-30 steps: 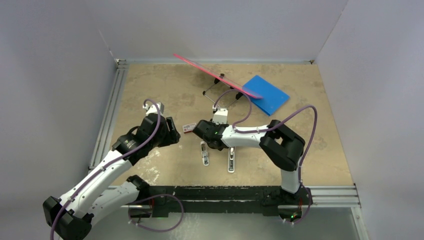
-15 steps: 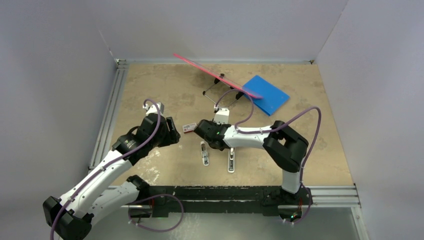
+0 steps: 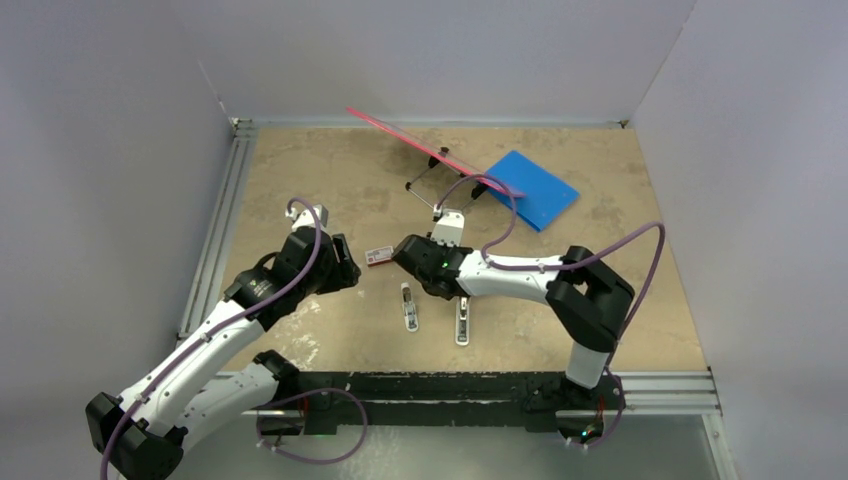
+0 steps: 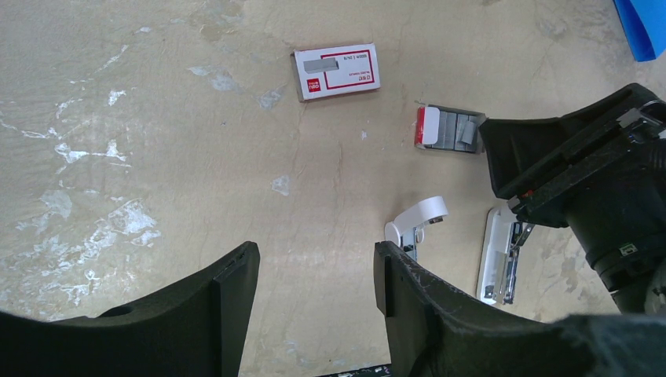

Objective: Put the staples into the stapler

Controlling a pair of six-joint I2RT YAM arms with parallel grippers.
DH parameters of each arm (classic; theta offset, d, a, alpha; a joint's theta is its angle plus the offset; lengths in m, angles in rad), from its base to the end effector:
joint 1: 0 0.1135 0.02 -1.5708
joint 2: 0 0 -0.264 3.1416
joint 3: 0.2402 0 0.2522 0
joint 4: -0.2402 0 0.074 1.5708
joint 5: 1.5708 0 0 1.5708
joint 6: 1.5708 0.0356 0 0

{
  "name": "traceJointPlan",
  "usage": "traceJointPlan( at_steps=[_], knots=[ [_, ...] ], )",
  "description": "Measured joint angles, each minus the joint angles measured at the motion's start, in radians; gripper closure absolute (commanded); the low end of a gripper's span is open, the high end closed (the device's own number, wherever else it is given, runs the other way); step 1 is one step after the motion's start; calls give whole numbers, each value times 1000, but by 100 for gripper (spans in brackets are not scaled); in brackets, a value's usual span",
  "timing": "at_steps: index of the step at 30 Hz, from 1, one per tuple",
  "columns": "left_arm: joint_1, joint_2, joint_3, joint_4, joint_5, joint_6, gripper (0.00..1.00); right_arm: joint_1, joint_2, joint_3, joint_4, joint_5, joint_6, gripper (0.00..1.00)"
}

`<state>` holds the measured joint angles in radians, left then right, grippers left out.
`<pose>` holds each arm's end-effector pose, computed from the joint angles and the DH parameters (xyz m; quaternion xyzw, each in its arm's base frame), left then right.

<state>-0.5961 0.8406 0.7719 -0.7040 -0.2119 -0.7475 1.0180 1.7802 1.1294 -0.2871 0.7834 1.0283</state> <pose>0.1451 -0.0894 0.2773 -0.1103 0.9105 -0.1642 0.3631 0.2129 0.2973 0.1911 0.1233 0.8777 0.0567 0.4595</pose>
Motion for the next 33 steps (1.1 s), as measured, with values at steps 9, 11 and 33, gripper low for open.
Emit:
traceJointPlan(
  at_steps=[9, 11, 33],
  knots=[
    [0, 0, 0, 0, 0, 0, 45, 0, 56, -2, 6, -22, 0, 75],
    [0, 0, 0, 0, 0, 0, 45, 0, 68, -2, 8, -25, 1, 76],
    [0, 0, 0, 0, 0, 0, 45, 0, 94, -2, 11, -19, 31, 86]
  ],
)
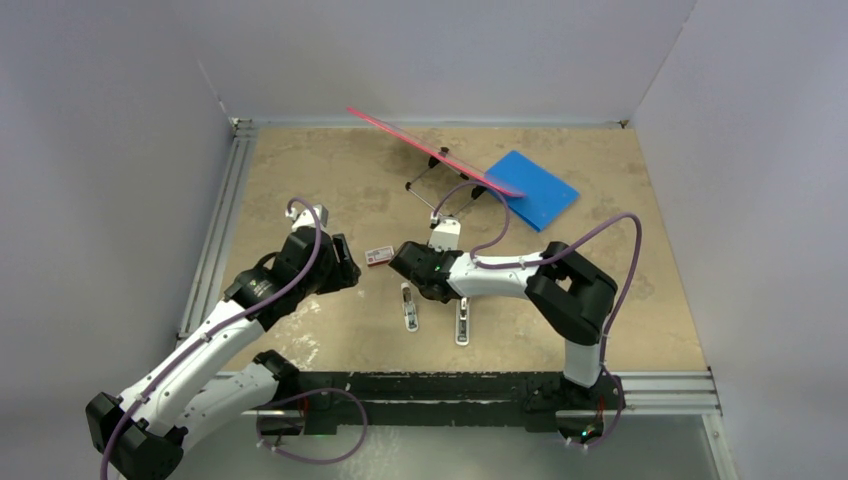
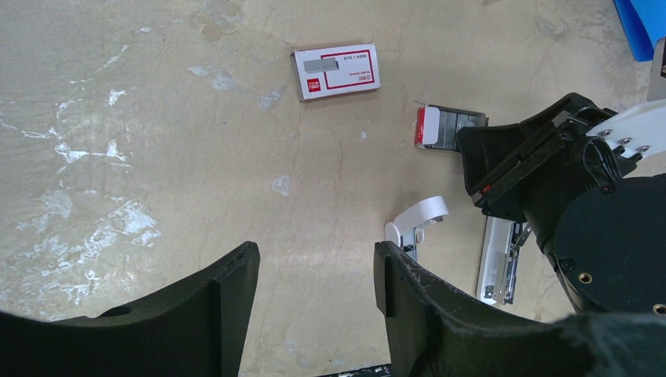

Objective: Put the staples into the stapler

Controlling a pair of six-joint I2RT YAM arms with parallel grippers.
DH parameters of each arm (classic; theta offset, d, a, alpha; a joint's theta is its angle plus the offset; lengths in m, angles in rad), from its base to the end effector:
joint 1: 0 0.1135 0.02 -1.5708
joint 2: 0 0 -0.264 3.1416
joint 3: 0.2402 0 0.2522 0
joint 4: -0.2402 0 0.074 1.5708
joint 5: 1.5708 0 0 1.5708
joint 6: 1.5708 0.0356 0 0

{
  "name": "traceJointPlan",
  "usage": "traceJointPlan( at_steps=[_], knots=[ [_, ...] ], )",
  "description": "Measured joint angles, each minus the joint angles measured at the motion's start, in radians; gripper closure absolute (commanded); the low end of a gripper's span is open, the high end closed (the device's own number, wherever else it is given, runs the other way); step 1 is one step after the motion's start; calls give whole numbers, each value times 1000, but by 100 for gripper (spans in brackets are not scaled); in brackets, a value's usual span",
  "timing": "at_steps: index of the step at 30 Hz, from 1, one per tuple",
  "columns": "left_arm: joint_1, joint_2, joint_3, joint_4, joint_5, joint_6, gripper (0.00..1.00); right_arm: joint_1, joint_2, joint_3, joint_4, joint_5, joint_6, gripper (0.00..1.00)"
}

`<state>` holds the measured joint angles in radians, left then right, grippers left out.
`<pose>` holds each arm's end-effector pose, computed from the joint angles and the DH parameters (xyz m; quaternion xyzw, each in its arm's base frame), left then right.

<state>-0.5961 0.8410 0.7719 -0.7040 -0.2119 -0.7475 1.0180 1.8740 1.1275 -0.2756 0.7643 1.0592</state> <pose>0.1452 -0.0895 0.2772 -0.1102 0.9106 -0.1641 0.3629 0.2160 0.3031 0.1581 0.1194 0.8909 0.0345 0.4369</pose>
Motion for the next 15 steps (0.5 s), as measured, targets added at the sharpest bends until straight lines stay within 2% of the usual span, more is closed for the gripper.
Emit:
traceJointPlan(
  at_steps=[15],
  knots=[
    [0, 0, 0, 0, 0, 0, 45, 0, -53, -12, 3, -1, -2, 87]
  ],
)
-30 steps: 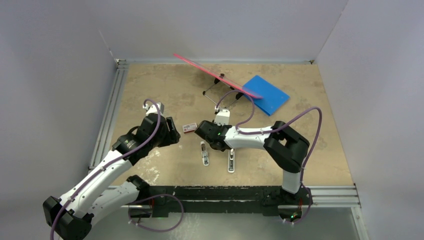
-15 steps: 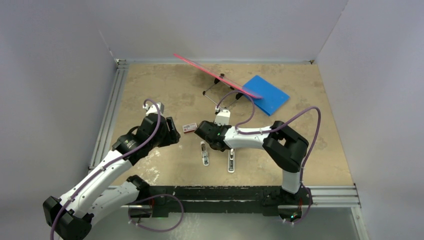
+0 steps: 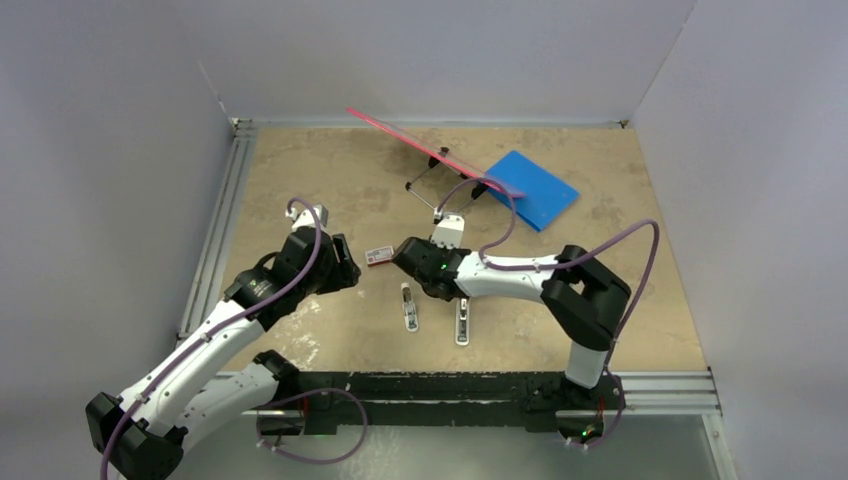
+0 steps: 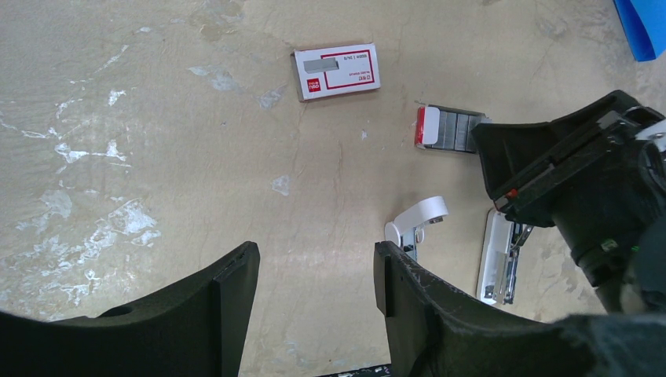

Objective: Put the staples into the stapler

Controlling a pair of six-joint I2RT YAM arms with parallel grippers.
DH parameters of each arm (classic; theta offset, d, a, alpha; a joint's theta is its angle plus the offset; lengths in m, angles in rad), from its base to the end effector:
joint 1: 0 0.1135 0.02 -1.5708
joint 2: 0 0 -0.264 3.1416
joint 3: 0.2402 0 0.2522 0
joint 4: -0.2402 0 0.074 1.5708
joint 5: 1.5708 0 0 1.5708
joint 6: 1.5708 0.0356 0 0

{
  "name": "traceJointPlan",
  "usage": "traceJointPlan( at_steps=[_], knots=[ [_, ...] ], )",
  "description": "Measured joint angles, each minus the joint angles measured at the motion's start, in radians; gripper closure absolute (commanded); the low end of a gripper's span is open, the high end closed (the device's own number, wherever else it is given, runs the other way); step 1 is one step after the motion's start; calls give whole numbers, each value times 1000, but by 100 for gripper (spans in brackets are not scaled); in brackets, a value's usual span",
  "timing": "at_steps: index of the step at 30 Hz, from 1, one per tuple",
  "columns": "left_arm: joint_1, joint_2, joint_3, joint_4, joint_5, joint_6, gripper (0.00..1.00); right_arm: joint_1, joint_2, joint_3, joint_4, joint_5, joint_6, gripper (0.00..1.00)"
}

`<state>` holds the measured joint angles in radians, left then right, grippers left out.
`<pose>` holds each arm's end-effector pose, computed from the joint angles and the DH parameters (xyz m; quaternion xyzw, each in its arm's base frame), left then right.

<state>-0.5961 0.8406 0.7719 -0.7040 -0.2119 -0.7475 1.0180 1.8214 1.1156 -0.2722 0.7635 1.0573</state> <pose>0.1451 -0.0894 0.2773 -0.1103 0.9105 -0.1642 0.3631 0.2134 0.2990 0.1733 0.1262 0.8852 0.0523 0.4446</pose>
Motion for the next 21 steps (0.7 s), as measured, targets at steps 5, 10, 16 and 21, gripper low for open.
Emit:
traceJointPlan(
  at_steps=[5, 10, 16, 21],
  knots=[
    [0, 0, 0, 0, 0, 0, 45, 0, -53, -2, 2, -4, -15, 87],
    [0, 0, 0, 0, 0, 0, 45, 32, -100, -16, -23, -6, -10, 87],
    [0, 0, 0, 0, 0, 0, 45, 146, -108, -16, -112, -4, 63, 87],
    [0, -1, 0, 0, 0, 0, 45, 232, -108, -31, -170, -26, 151, 87]
  ],
)
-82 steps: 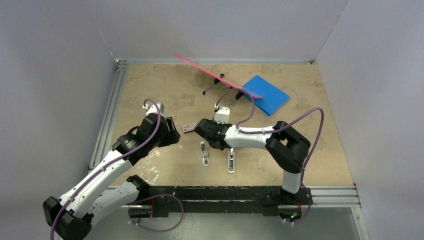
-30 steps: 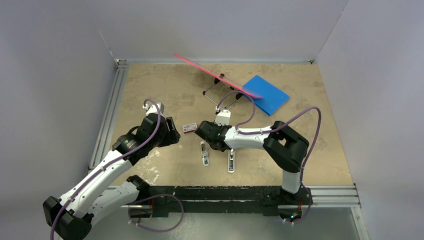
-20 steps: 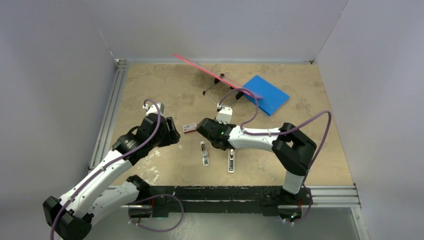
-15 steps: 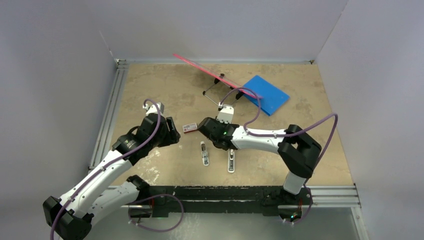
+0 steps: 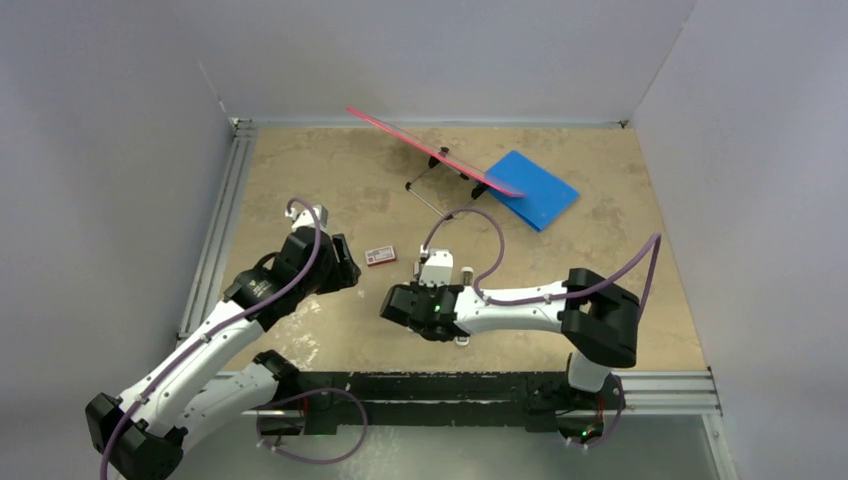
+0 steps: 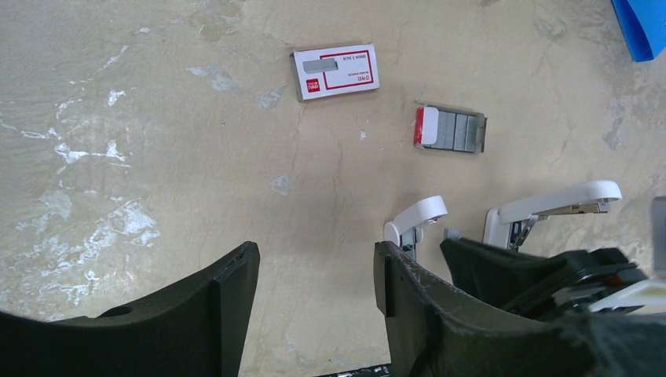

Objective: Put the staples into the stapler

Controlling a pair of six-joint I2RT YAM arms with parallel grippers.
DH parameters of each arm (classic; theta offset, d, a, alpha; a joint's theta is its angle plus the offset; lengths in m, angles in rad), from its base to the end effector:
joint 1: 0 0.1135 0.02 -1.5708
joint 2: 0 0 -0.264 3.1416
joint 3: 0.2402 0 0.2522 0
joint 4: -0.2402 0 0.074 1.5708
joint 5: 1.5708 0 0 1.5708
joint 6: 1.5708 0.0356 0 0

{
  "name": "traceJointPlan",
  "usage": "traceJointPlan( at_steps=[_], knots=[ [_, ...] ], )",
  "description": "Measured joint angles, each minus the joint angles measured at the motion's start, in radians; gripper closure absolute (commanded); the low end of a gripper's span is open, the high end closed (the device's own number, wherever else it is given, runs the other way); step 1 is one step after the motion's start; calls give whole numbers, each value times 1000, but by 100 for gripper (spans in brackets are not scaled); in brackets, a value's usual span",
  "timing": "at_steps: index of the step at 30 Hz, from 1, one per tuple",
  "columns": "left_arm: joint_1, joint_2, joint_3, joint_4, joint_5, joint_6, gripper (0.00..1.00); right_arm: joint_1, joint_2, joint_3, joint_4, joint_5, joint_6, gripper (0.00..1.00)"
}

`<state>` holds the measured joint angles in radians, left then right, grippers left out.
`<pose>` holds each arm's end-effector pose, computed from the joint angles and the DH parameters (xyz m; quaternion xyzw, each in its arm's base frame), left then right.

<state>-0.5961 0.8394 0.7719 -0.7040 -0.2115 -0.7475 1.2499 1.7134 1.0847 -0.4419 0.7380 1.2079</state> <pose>0.1450 -0.0893 0.2775 -0.1102 0.9103 -0.1647 0.3634 0.1297 0.3142 0.1912 0.0703 0.9053 0.1003 0.4066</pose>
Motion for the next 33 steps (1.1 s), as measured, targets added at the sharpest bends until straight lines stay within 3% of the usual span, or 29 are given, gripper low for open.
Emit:
traceJointPlan(
  at_steps=[10, 16, 19, 33],
  knots=[
    [0, -26, -2, 2, 12, 0, 45, 80, 0, -96, -35, -89, 93, 85],
    [0, -28, -2, 6, 18, 0, 45, 85, -9, -110, -27, -151, 82, 65],
    [0, -28, -2, 7, 21, 0, 45, 85, -22, -111, -38, -183, 75, 60],
    [0, -28, -8, 24, 36, 8, 45, 25, 34, -47, -85, -199, 65, 67]
  ],
)
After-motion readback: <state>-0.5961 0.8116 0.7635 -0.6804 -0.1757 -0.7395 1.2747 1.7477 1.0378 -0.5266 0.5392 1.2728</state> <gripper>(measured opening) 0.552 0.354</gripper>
